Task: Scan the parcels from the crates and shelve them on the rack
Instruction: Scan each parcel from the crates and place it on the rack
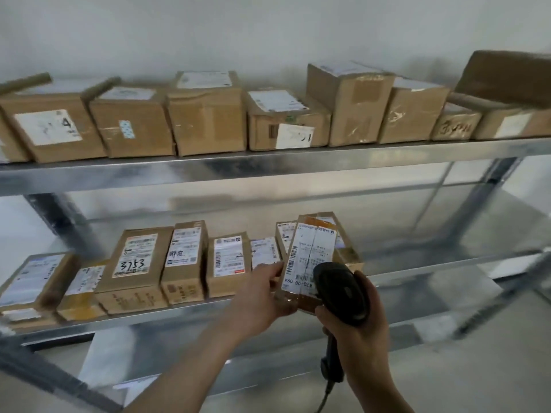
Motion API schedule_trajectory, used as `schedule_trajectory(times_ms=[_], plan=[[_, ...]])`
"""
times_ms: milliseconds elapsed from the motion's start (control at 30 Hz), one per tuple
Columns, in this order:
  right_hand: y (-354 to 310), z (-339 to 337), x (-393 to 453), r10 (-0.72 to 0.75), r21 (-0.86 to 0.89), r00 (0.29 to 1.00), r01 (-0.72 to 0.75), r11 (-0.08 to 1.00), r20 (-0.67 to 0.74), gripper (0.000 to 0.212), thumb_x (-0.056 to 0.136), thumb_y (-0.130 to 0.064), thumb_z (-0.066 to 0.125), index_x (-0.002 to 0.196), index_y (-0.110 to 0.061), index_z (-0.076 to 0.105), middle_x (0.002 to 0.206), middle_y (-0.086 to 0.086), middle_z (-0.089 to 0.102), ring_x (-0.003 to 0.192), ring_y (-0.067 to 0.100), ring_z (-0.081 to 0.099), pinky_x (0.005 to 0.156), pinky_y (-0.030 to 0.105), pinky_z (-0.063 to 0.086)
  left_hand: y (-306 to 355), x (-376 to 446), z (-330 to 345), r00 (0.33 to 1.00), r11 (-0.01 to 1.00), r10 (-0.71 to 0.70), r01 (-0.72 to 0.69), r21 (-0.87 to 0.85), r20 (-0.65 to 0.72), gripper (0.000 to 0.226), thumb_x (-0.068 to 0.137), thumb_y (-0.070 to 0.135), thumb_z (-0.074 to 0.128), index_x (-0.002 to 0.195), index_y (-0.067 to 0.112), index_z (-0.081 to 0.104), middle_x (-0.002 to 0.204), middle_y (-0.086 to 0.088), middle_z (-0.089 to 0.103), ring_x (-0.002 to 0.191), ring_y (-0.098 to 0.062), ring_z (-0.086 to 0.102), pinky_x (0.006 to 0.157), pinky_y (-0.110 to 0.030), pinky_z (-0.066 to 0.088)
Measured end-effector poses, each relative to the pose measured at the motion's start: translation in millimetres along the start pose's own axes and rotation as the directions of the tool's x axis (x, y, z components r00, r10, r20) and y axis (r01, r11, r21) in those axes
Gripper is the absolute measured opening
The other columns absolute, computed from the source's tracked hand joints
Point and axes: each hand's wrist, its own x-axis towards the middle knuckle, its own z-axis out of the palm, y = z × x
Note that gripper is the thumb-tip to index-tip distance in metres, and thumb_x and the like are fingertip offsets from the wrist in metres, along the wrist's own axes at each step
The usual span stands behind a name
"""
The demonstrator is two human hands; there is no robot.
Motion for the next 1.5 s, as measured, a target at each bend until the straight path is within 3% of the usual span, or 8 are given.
schedule_trajectory(times_ms=[200,333,833,933,1033,1167,1300,1500], plan=[[1,-51,48,0.003,-0.030,1.000,-0.003,1.000,-0.006,0.071,0.055,-0.014,0.080,0.121,-0.036,0.062,0.107,-0.003,0.074,0.098,0.030,0.071,0.079,0.052,0.062,24,44,50,0.999,0.998,-0.047,0.046,0.043,0.010,0.066,0.072,0.015,0.089,0.128,0.037,0.061,0.120,0.014,0.064,0.104,-0.003,0.062,0.091,-0.031,0.057],[10,-67,69,-0.008,-0.080,0.999,0.005,0.997,-0.037,0.071,0.056,-0.017,0.080,0.122,-0.038,0.061,0.103,0.003,0.074,0.096,0.034,0.071,0.077,0.050,0.063,29,69,68,0.999,0.994,-0.019,0.014,0.108,0.040,0.061,0.075,0.017,0.087,0.128,0.035,0.062,0.113,0.016,0.061,0.101,-0.004,0.060,0.081,-0.016,0.049],[17,-130,152,0.014,-0.139,0.994,-0.029,0.990,-0.109,0.086,0.048,-0.029,0.084,0.130,-0.039,0.058,0.106,-0.001,0.075,0.097,0.032,0.072,0.085,0.061,0.059,65,143,145,0.995,0.981,0.091,-0.098,0.166,0.053,0.064,0.080,0.020,0.080,0.138,0.028,0.053,0.126,0.007,0.065,0.114,-0.011,0.062,0.094,-0.034,0.055],[20,-144,182,0.043,-0.108,0.996,-0.051,0.993,-0.077,0.077,0.043,-0.029,0.088,0.113,-0.049,0.063,0.100,0.002,0.076,0.090,0.029,0.073,0.079,0.049,0.063,70,162,168,0.996,0.978,0.092,-0.091,0.187,0.003,0.059,0.080,0.018,0.077,0.132,0.033,0.054,0.118,0.011,0.067,0.107,-0.007,0.065,0.086,-0.030,0.058],[27,-161,220,0.065,-0.105,0.997,-0.061,0.993,0.032,0.071,0.046,-0.019,0.097,0.109,-0.035,0.069,0.094,0.001,0.078,0.082,0.023,0.074,0.062,0.025,0.057,68,181,196,0.999,0.985,0.038,-0.035,0.167,-0.017,0.059,0.080,0.012,0.074,0.129,0.035,0.053,0.111,0.014,0.067,0.100,-0.003,0.064,0.081,-0.029,0.058],[48,-180,268,0.108,-0.164,0.985,-0.085,0.983,0.138,0.064,0.063,0.009,0.089,0.108,-0.032,0.066,0.093,-0.020,0.075,0.088,0.000,0.071,0.068,0.010,0.052,66,201,229,0.995,0.942,-0.063,0.085,0.324,-0.076,0.053,0.088,0.012,0.068,0.134,0.033,0.053,0.120,0.009,0.063,0.107,-0.008,0.055,0.091,-0.024,0.046],[71,-189,300,0.176,-0.227,0.958,-0.123,0.966,0.227,0.065,0.065,0.002,0.087,0.106,-0.041,0.062,0.091,-0.034,0.068,0.090,-0.008,0.065,0.068,0.006,0.047,70,214,252,0.975,0.888,-0.179,0.217,0.405,-0.130,0.033,0.099,0.017,0.055,0.129,0.029,0.059,0.119,-0.001,0.062,0.108,-0.016,0.056,0.092,-0.027,0.045],[91,-195,325,0.327,-0.255,0.893,-0.254,0.933,0.309,0.068,0.061,-0.009,0.088,0.108,-0.052,0.064,0.096,-0.010,0.074,0.093,0.025,0.071,0.086,0.051,0.059,75,229,268,0.949,0.708,-0.266,0.311,0.634,-0.169,0.043,0.096,0.011,0.058,0.137,0.026,0.053,0.130,-0.004,0.052,0.122,-0.024,0.049,0.101,-0.036,0.046]])
